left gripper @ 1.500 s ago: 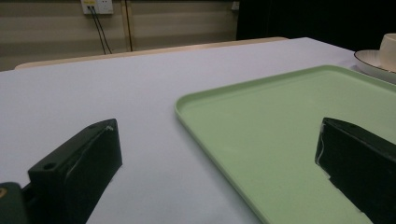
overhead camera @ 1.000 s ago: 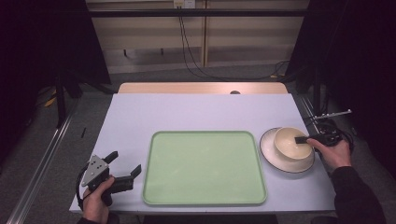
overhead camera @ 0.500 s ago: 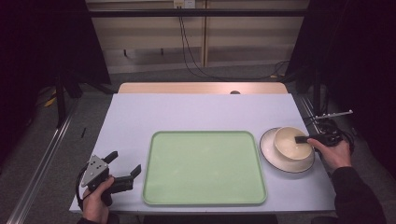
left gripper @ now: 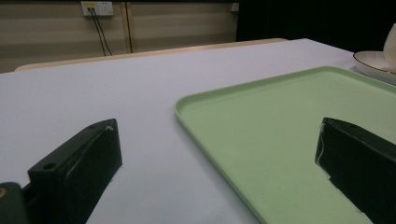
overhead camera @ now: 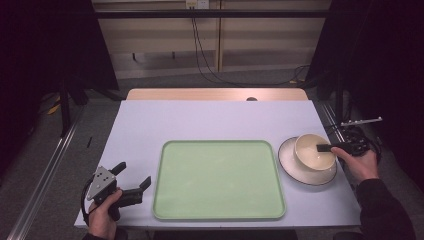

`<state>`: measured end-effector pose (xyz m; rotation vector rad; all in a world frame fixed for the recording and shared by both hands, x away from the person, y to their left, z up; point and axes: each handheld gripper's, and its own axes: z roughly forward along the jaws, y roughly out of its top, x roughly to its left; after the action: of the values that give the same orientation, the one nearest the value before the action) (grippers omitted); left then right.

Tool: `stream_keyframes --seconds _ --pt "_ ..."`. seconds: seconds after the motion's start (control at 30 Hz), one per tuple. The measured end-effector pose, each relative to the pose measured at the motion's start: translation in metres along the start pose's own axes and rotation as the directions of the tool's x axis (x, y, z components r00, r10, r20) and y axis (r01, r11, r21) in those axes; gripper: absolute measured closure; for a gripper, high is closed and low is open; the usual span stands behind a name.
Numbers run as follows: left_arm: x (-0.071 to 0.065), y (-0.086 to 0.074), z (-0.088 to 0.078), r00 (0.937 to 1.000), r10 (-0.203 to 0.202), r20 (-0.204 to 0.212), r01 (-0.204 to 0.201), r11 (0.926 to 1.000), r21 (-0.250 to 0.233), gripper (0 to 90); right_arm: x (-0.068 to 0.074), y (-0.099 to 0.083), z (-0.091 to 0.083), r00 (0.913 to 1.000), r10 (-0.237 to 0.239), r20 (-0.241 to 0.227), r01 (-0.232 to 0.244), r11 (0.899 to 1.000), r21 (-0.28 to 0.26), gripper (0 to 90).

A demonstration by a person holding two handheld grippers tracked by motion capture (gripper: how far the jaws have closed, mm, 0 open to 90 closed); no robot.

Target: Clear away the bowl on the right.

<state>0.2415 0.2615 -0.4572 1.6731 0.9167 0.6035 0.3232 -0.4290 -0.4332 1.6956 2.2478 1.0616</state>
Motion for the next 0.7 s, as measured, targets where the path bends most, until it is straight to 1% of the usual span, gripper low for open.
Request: stream_keyframes --seconds 0.07,0.1,0.13,0.17,0.23,0.3,0.37,0.4,0.47,0.57,0.7 --pt "0.0 0.0 0.0 1.0 -0.001 0.002 0.001 1.0 0.0 0.5 0.0 0.0 -0.001 0.9998 -0.004 -0.017 0.004 1.0 -0.006 84.3" --pt "0.0 0.0 0.0 1.0 0.0 -0.002 0.0 1.0 0.001 0.5 0.0 0.001 -0.002 0.9999 -0.006 -0.012 0.005 1.0 -0.007 84.3" --pt "0.0 0.0 0.0 1.0 0.0 0.004 0.0 1.0 -0.001 0.5 0.001 0.001 -0.002 0.9998 -0.007 -0.019 0.006 1.0 -0.011 84.2" --pt "0.0 0.0 0.0 1.0 0.001 -0.002 -0.001 1.0 0.001 0.5 0.001 0.001 -0.004 0.9998 -0.007 -0.018 0.007 1.0 -0.016 84.3" --pt "0.0 0.0 0.0 1.0 0.0 -0.002 0.0 1.0 0.001 0.5 0.002 0.002 -0.005 0.9995 -0.009 -0.03 0.008 1.0 -0.026 84.2" --pt "0.0 0.0 0.0 1.0 0.001 -0.002 -0.001 1.0 0.001 0.4 0.003 0.002 -0.007 0.9996 -0.005 -0.029 0.004 0.999 -0.033 84.2" --pt "0.0 0.0 0.0 1.0 0.0 -0.002 0.0 1.0 0.001 0.5 0.004 0.003 -0.009 0.9993 -0.014 -0.035 0.012 0.999 -0.044 84.2" --pt "0.0 0.0 0.0 1.0 0.0 -0.001 0.0 1.0 0.002 0.4 0.004 0.004 -0.01 0.9993 -0.011 -0.036 0.009 0.999 -0.042 84.2" --pt "0.0 0.0 0.0 1.0 -0.001 -0.005 0.001 1.0 0.0 0.5 0.006 0.004 -0.01 0.998 -0.018 -0.061 0.016 0.999 -0.039 84.2" --pt "0.0 0.0 0.0 1.0 -0.001 -0.001 0.001 1.0 0.0 0.5 0.008 0.006 -0.011 0.9981 -0.029 -0.054 0.027 0.999 -0.042 84.1" --pt "0.0 0.0 0.0 1.0 -0.002 -0.002 0.002 1.0 0.0 0.5 0.011 0.008 -0.014 0.9973 -0.029 -0.068 0.025 0.998 -0.057 84.1"
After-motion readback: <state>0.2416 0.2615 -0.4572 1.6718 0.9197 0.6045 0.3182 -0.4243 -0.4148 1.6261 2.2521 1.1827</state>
